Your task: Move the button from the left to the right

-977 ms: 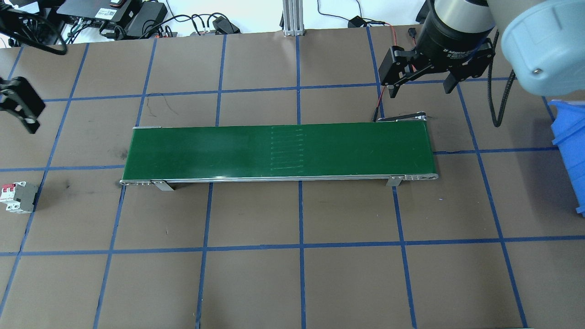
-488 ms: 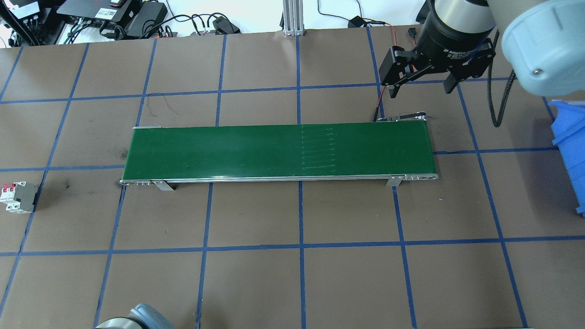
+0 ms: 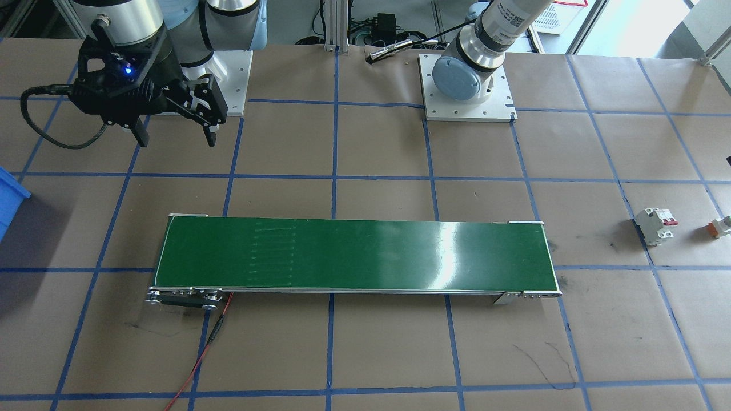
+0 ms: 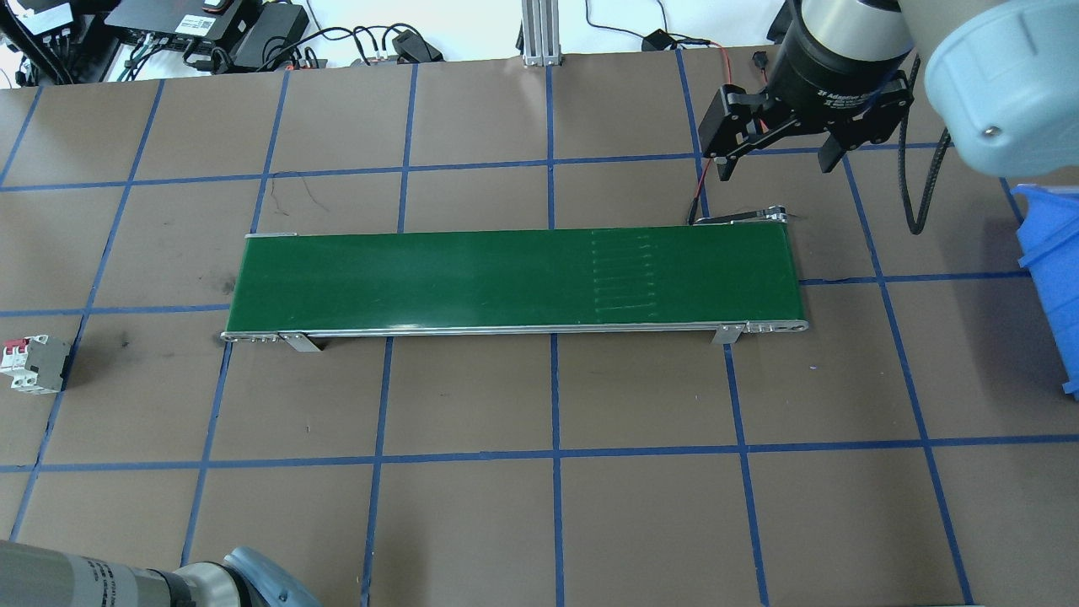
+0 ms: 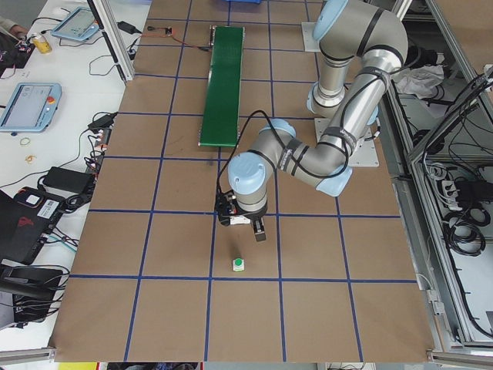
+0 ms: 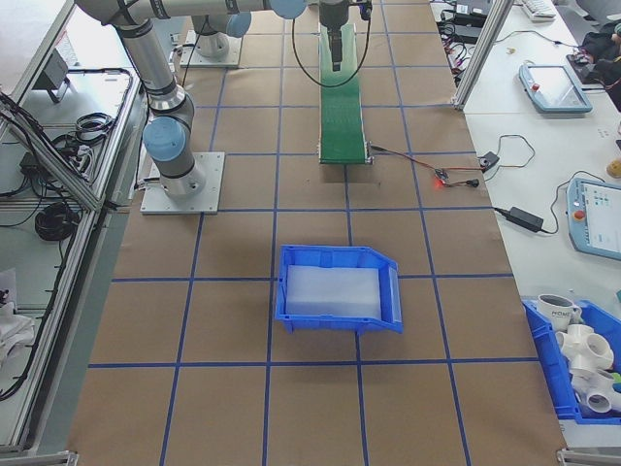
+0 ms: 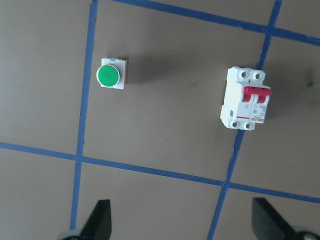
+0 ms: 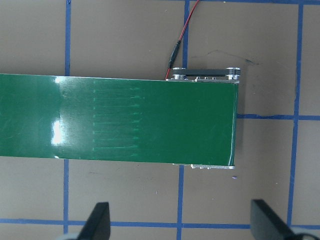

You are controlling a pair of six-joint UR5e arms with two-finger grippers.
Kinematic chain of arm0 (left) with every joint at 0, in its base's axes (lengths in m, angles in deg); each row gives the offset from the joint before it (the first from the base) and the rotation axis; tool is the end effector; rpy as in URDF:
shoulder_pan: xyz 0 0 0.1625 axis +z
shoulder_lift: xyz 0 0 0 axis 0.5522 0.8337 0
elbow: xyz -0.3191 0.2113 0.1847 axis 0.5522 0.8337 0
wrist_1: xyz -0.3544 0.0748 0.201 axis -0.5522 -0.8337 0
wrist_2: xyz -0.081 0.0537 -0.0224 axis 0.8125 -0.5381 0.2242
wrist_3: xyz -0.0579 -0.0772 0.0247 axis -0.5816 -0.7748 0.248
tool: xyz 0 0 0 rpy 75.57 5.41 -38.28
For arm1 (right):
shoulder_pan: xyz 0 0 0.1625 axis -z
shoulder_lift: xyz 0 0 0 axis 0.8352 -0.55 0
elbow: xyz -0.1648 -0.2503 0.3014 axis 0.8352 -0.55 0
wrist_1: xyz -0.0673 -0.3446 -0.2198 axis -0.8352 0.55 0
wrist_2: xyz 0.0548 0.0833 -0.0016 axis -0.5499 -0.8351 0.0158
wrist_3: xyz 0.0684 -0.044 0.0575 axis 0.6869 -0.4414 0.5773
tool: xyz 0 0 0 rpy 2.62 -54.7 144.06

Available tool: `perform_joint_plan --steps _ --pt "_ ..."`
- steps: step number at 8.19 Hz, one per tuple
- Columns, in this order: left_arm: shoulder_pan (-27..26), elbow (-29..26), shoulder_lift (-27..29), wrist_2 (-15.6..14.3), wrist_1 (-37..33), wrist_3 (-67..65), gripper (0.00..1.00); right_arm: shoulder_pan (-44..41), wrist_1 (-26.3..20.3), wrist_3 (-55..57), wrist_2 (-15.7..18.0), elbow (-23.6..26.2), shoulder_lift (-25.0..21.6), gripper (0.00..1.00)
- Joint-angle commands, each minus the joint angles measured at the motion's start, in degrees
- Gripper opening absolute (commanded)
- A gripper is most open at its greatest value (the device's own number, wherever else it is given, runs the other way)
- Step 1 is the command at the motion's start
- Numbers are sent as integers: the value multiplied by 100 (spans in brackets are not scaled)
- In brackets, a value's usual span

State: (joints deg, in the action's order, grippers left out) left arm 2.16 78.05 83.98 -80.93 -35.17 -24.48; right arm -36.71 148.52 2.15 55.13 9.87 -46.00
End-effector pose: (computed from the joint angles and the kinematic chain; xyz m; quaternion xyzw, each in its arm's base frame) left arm 0.4634 -0.4271 0.3690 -0.1032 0.9927 0.0618 0.0006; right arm 0.1611 -0.4836 0.5120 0.0168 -0.9987 0.0485 0.0014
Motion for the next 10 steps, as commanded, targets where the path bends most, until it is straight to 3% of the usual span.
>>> perform_joint_plan --steps 1,5,6,7,10 --pt "130 -50 495 40 1389 162 100 0 0 0 5 0 -6 100" --pt "121 -58 1145 49 2012 459 100 0 0 0 5 0 -6 100" --pt "121 -50 1207 266 2012 844 100 0 0 0 5 0 -6 100" --pt "121 -50 1312 686 2021 1126 100 0 0 0 5 0 -6 100" --pt "121 -32 1392 691 2012 1881 100 0 0 0 5 26 -6 100"
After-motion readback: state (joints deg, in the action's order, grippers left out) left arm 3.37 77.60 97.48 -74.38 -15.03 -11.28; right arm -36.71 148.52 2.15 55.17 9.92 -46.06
